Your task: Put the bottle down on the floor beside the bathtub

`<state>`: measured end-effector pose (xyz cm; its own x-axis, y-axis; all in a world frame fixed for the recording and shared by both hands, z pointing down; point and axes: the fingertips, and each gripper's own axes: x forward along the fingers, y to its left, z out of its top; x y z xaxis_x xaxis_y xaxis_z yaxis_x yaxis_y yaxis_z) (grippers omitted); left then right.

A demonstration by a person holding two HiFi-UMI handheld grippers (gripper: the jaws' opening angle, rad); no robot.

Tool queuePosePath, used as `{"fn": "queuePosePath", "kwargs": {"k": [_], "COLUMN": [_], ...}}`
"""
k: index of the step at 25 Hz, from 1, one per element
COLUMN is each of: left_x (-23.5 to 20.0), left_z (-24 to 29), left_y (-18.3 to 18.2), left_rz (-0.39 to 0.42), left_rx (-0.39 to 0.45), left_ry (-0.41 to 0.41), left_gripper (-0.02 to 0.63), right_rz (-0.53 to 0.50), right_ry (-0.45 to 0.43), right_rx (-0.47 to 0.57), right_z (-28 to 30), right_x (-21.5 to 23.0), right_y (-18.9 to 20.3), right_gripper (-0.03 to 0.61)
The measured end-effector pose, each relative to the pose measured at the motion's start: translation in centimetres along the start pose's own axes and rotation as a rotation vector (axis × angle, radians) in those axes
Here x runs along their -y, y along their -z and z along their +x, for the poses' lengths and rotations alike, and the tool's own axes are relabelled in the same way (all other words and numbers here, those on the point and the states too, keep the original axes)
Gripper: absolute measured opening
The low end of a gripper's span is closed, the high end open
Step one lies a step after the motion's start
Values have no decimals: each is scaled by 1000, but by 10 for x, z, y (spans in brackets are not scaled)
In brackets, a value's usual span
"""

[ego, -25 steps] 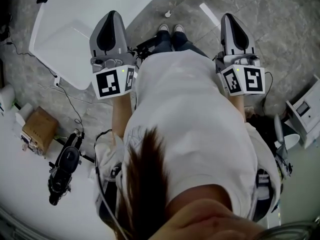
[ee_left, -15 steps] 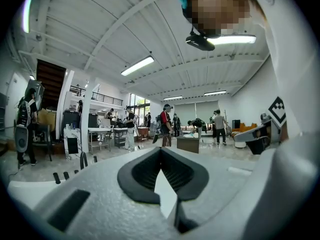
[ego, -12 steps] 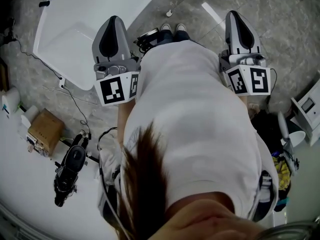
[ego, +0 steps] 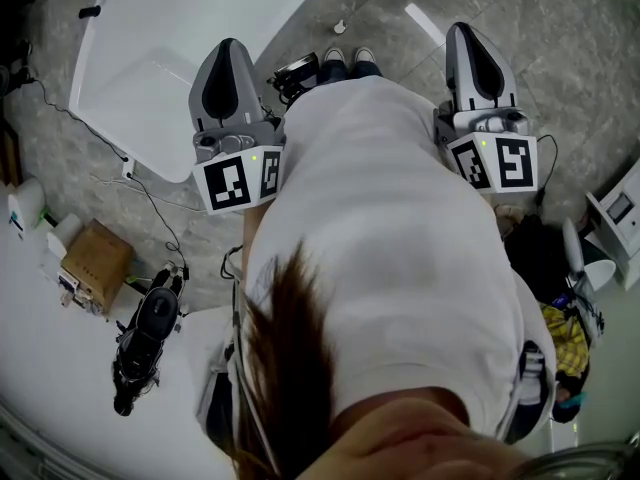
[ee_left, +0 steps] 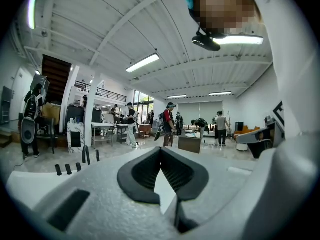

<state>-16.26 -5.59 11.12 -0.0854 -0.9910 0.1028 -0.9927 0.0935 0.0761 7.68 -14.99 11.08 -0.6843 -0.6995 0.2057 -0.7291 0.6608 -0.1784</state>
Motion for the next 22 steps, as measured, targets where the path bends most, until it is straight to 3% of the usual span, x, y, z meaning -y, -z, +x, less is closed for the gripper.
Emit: {"fn": "queuePosePath", "kwargs": {"k": [22], "left_x": [-6], "left_z": [10], "left_y": [6], "left_rz": [-6], "left_rx": [-6], "left_ry": [8], "left_gripper": [14], "right_rz": [-37], "right_ry": [-23], "right_rx": [2], "right_z": [15], "right_x": [-4], "right_y": [-4], "right_gripper": [14]}}
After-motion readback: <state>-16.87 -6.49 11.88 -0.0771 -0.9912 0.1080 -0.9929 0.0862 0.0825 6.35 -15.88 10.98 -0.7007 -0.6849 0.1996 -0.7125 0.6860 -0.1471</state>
